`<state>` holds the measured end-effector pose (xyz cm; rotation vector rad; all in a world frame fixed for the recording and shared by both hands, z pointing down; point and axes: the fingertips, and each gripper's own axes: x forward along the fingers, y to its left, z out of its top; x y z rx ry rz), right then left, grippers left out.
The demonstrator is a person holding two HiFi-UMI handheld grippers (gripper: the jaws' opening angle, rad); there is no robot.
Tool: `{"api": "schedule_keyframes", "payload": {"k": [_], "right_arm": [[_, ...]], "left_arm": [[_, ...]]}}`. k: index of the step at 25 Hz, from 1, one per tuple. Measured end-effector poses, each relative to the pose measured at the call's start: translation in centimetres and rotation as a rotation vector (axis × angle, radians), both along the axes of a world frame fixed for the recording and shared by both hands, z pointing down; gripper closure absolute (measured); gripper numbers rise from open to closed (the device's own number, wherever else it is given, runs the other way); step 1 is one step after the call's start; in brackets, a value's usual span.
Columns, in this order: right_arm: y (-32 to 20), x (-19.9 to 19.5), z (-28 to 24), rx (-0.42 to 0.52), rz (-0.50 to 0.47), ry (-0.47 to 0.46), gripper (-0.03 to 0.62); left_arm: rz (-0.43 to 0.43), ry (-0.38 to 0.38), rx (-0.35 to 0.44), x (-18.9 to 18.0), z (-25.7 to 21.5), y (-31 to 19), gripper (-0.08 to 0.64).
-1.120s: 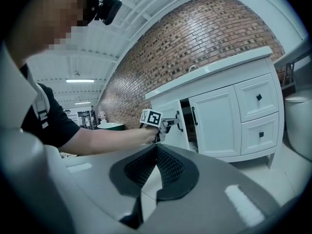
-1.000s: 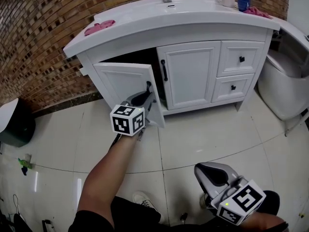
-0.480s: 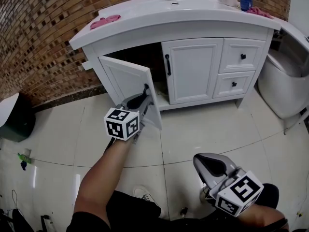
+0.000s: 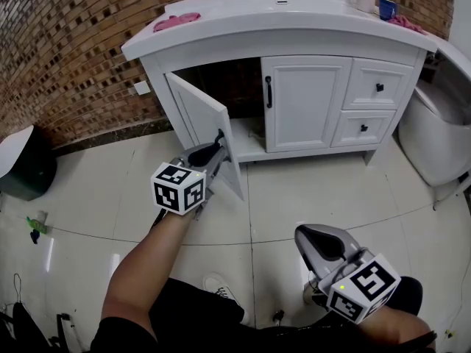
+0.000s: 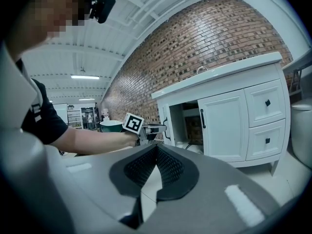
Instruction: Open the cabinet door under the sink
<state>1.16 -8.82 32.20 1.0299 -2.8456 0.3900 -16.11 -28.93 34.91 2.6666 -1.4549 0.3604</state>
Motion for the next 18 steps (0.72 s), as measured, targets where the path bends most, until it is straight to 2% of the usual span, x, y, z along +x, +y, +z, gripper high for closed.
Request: {"api": "schedule_keyframes", "payload": {"k": [11, 18], "right_arm": [[0.5, -1.8, -0.4, 0.012, -0.031, 0.014, 0.584], [1.0, -3.2, -0.2, 0.014, -0.058, 0.029, 0.584]], "left_arm": [[-0.076, 0.012, -0.006, -5.7, -0.1, 3.7, 0.526], [-0.167, 0.028, 0.028, -10.3, -0.3, 5.4, 0.532]]}}
